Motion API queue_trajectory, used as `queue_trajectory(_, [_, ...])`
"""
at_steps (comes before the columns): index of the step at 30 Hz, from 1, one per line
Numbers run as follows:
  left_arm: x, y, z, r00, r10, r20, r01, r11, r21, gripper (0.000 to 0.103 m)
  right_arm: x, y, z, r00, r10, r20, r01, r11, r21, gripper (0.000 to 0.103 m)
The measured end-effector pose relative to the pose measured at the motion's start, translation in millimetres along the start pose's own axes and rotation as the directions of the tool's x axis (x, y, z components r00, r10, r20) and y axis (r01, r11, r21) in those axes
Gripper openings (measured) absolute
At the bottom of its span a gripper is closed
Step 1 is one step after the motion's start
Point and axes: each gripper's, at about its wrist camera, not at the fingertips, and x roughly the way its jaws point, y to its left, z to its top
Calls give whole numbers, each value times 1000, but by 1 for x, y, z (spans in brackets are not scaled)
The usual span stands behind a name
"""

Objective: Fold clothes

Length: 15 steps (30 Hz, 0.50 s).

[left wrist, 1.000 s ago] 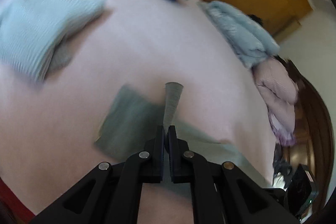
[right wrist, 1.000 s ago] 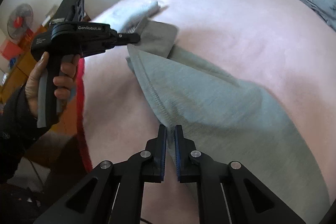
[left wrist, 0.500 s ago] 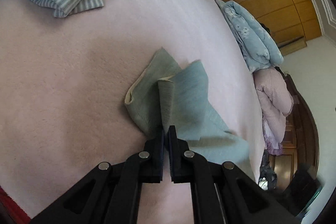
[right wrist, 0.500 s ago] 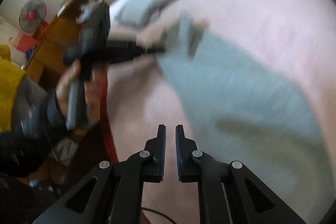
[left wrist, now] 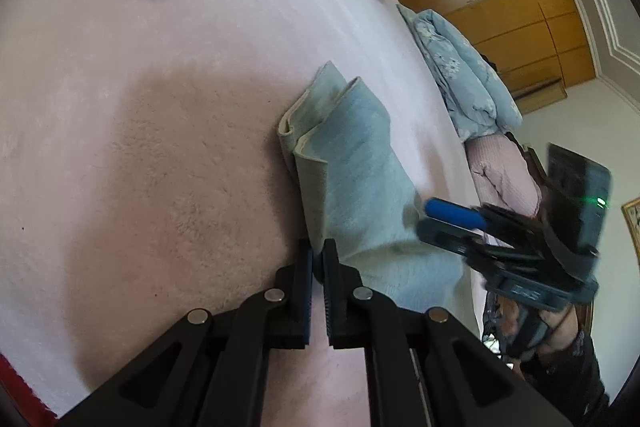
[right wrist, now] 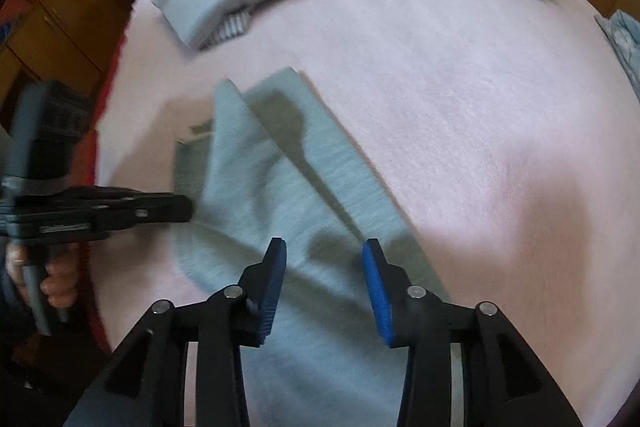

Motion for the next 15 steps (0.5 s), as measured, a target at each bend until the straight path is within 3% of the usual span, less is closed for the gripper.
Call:
queue_trajectory(8, [-1,6,-2,1000,-30,-2,30,1000,-1,5,24,-4,0,999,5,-38,-5,1000,-6,39])
queue_trajectory(9, [-1,7,-2,999,-32,-2,32,999,-3,5,23,-4,0,999,10,-34,-10,1000,-6,26])
queue_trajectory(11, [0,8,-1,999,-33,-1,33,999,-3,5,19,-1,-3,999,24,-28,-24,1000,-17,12])
queue_trajectory(15, [1,6,0,1000,-26,1,26,1000,4,5,11,4,-11,999,35,-8,-36,999,-31,6])
